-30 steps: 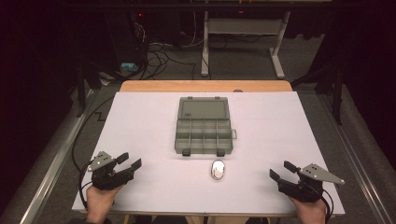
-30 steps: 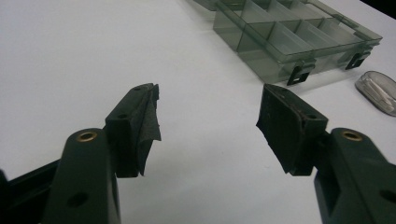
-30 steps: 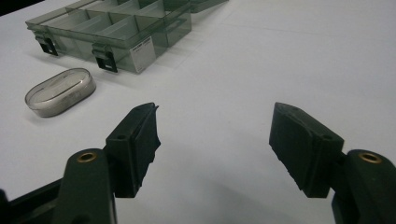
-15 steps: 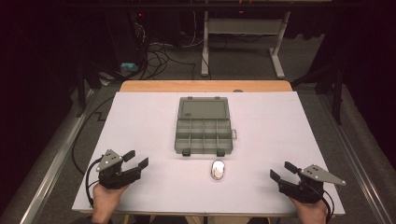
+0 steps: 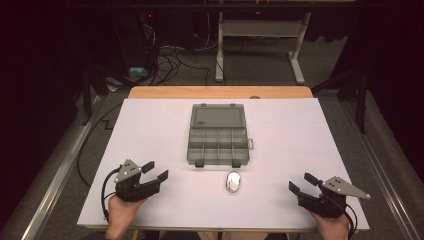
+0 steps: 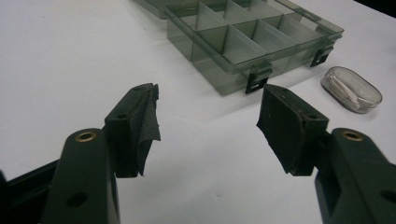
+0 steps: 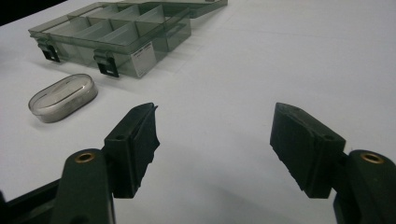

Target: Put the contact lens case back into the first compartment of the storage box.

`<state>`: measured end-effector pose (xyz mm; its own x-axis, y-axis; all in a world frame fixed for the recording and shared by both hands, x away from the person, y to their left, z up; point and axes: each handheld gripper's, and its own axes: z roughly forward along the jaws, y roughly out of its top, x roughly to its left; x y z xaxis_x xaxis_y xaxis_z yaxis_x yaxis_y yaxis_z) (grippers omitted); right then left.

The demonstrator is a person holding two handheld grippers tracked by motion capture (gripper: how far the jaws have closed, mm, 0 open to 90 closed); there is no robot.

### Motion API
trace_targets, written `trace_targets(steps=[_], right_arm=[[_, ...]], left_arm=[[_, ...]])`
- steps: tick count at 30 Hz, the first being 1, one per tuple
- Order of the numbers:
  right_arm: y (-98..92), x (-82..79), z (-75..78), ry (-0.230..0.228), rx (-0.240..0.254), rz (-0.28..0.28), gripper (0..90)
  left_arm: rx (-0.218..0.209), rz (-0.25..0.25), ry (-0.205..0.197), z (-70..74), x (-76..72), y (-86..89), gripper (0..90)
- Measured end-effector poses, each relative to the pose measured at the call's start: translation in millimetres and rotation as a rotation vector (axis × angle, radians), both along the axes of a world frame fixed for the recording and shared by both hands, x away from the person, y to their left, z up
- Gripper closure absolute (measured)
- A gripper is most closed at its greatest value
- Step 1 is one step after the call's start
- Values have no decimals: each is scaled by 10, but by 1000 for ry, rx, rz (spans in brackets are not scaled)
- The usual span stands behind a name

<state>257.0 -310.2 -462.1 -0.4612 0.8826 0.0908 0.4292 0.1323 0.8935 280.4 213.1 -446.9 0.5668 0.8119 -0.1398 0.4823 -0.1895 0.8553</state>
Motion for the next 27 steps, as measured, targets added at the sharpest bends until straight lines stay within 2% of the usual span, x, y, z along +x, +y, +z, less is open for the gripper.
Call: trace_targets(steps=[7, 13, 27], right_arm=[[-7, -23, 2, -2, 9, -4, 320], [8, -35, 2, -2, 6, -1, 320], [10, -31, -2, 0, 6, 1, 321]], left_arm=[[13, -38, 9, 16, 59, -165, 385], [53, -74, 13, 11, 96, -296, 392], [58, -116, 42, 48, 175, -492, 409]])
